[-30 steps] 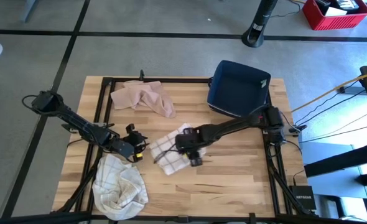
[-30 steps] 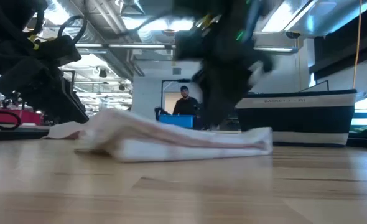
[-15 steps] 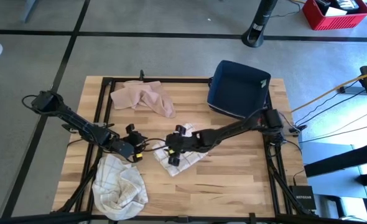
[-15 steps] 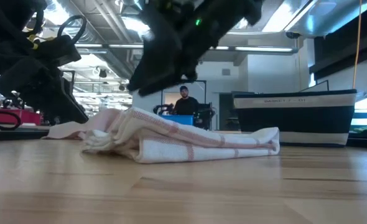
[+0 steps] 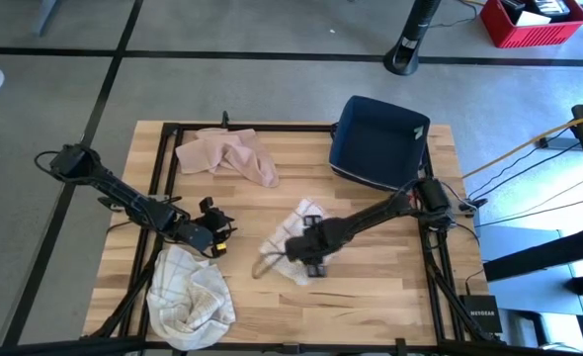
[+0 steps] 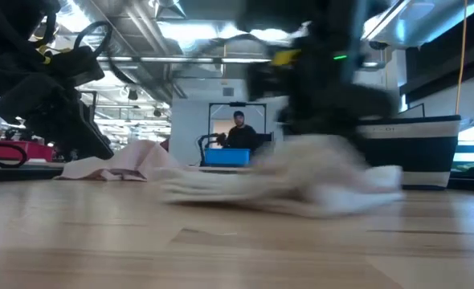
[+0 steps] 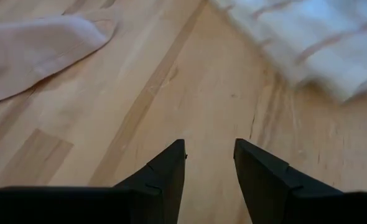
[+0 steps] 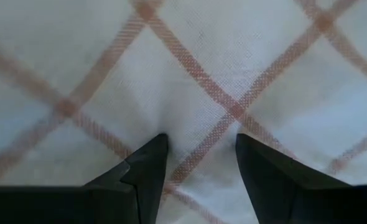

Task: Fold towel
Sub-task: Fold the white with red-stripe towel, then fold the white with grey-stripe towel

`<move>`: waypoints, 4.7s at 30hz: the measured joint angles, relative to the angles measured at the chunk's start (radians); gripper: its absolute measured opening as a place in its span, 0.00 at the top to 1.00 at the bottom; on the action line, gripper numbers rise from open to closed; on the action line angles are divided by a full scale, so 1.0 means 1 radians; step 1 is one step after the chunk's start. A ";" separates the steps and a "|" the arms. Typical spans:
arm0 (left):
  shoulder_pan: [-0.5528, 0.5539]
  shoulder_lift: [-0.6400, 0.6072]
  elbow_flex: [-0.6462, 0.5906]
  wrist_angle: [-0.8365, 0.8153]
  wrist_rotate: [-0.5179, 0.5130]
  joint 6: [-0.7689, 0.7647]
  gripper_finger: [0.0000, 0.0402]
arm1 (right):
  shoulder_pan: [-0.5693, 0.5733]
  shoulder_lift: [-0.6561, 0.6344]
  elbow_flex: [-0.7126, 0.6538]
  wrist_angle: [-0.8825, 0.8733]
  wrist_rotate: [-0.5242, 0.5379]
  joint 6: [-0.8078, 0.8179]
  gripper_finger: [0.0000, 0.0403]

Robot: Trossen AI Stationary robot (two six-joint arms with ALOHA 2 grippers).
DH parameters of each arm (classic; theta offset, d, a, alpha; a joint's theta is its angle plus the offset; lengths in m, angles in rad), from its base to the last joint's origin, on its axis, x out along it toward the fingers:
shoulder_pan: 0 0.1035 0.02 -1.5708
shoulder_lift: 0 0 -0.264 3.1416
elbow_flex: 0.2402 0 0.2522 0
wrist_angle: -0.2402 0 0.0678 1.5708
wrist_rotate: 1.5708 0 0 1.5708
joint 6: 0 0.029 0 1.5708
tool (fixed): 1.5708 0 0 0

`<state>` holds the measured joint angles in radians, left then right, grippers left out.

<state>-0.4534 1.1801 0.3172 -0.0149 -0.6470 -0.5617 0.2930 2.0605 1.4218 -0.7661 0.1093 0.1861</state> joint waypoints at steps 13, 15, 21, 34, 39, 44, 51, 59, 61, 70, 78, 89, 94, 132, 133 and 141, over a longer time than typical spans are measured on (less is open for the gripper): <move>0.000 0.000 0.000 0.001 0.001 -0.003 0.67 | 0.094 -0.188 -0.007 -0.207 0.128 0.120 0.51; 0.000 0.000 0.000 0.001 0.001 -0.003 0.67 | 0.098 -0.220 -0.034 -0.101 0.175 0.149 0.51; 0.000 0.000 0.000 0.001 0.001 -0.007 0.67 | 0.101 -0.253 -0.200 0.125 0.175 0.156 0.51; -0.002 0.000 0.000 0.011 0.001 0.028 0.67 | 0.119 -0.321 -0.441 0.047 0.101 0.196 0.51; 0.014 0.000 0.000 0.025 0.001 0.055 0.67 | 0.163 -0.363 -0.444 -0.212 0.111 0.143 0.51; 0.026 0.000 0.003 0.029 0.001 0.008 0.67 | 0.173 -0.414 -0.435 -0.328 0.131 0.204 0.51; 0.005 -0.016 0.197 -0.075 0.105 0.088 0.67 | 0.207 -0.540 -0.426 0.257 0.456 0.290 0.51; -0.088 0.013 0.548 -0.663 0.387 -0.021 0.67 | 0.230 -0.446 -0.578 1.127 0.543 0.015 0.51; -0.126 0.020 0.587 -0.767 0.481 -0.115 0.67 | 0.229 -0.399 -0.595 1.196 0.541 -0.001 0.51; -0.315 0.113 0.562 -0.783 0.614 -0.292 0.67 | 0.193 -0.321 -0.591 1.217 0.436 -0.009 0.51; -0.352 0.259 0.560 -0.767 0.631 -0.257 0.67 | 0.184 -0.321 -0.590 1.215 0.419 -0.009 0.51; -0.206 0.262 0.567 -0.763 0.669 -0.174 0.98 | 0.182 -0.321 -0.590 1.231 0.428 -0.059 0.51; -0.099 0.179 0.619 -0.774 0.525 -0.025 0.97 | 0.169 -0.328 -0.559 1.259 0.453 -0.243 0.51; -0.156 0.002 0.945 -0.762 -0.323 0.256 0.99 | -0.072 -0.305 -0.191 0.576 0.162 -0.164 0.51; -0.156 0.003 0.945 -0.763 -0.323 0.255 0.99 | -0.072 -0.303 -0.192 0.541 0.181 -0.162 0.51; -0.156 0.007 0.934 -0.769 -0.323 0.243 0.99 | -0.071 -0.314 -0.154 0.187 0.135 0.060 0.51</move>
<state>-0.6090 1.1873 1.2513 -0.7840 -0.9695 -0.3184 0.2218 1.7467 1.2675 -0.5786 0.2438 0.2465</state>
